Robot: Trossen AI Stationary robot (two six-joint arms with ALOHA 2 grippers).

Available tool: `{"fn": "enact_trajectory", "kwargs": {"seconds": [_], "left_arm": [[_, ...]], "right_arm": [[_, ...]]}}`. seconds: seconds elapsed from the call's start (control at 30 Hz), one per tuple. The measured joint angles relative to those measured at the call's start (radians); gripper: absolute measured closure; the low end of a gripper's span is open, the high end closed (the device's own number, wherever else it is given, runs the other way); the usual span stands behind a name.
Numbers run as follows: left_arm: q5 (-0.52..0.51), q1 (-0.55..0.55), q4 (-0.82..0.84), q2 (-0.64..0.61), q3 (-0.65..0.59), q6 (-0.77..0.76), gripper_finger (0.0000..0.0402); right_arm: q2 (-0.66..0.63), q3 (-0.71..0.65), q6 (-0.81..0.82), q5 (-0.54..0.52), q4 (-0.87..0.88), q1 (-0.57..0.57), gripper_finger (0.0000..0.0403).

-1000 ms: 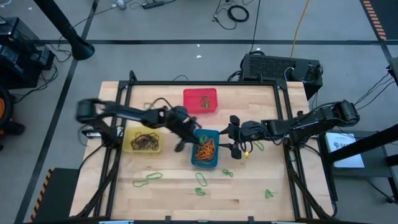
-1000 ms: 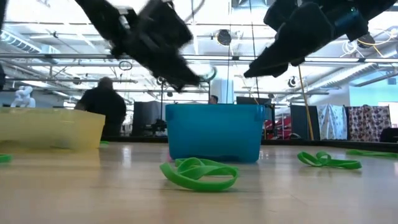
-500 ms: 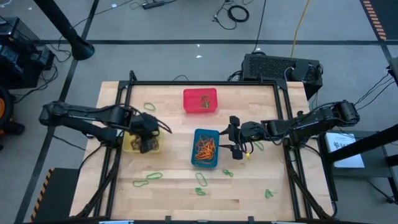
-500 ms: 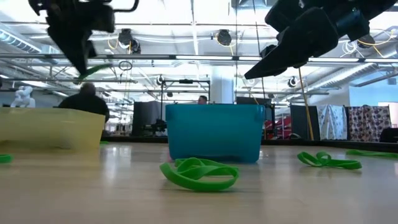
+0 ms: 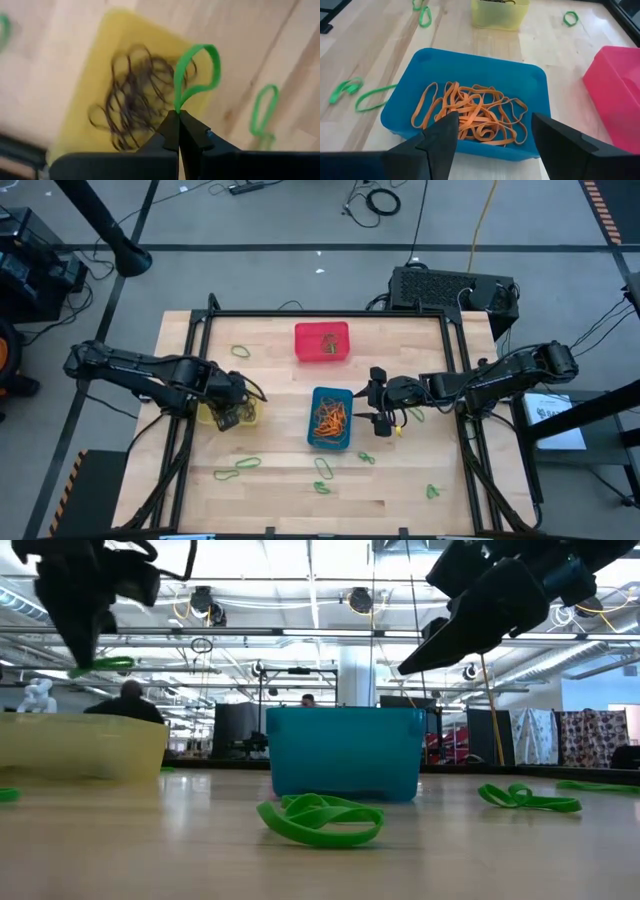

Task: Sort rubber bands into baskets
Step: Put the green rubber band into the red bin

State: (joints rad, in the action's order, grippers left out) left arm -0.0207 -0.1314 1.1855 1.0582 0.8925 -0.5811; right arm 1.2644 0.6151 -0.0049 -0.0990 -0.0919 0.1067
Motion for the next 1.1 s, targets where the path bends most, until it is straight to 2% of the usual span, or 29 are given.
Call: {"fn": "enact_trajectory", "kwargs": {"seconds": [0.17, 0.4, 0.57, 0.63, 0.8, 0.97, 1.1], "left_arm": [[-0.122, 0.002, -0.129, 0.000, 0.000, 0.163, 0.0400], [-0.262, 0.069, -0.440, 0.004, 0.000, 0.484, 0.0400], [-0.282, 0.206, -0.640, 0.037, 0.000, 0.678, 0.0400], [-0.262, 0.278, -0.716, 0.069, 0.000, 0.743, 0.0400], [-0.083, 0.464, -0.951, 0.208, 0.000, 0.863, 0.0400], [0.048, 0.616, -1.207, 0.407, 0.000, 0.871, 0.0400], [0.094, 0.693, -1.280, 0.550, 0.054, 0.816, 0.0400]], "right_arm": [[0.000, 0.000, 0.000, -0.003, 0.018, 0.000, 0.0160], [0.000, 0.000, -0.035, -0.019, 0.029, -0.007, 0.0161], [0.000, -0.002, -0.093, -0.148, 0.027, -0.025, 0.0161], [0.000, -0.020, -0.131, -0.185, -0.006, -0.043, 0.0161], [0.001, -0.045, -0.207, -0.192, -0.070, -0.108, 0.0161], [0.001, -0.045, -0.163, -0.192, -0.055, -0.162, 0.0161], [0.000, -0.045, -0.094, -0.188, -0.012, -0.179, 0.0161]]}}
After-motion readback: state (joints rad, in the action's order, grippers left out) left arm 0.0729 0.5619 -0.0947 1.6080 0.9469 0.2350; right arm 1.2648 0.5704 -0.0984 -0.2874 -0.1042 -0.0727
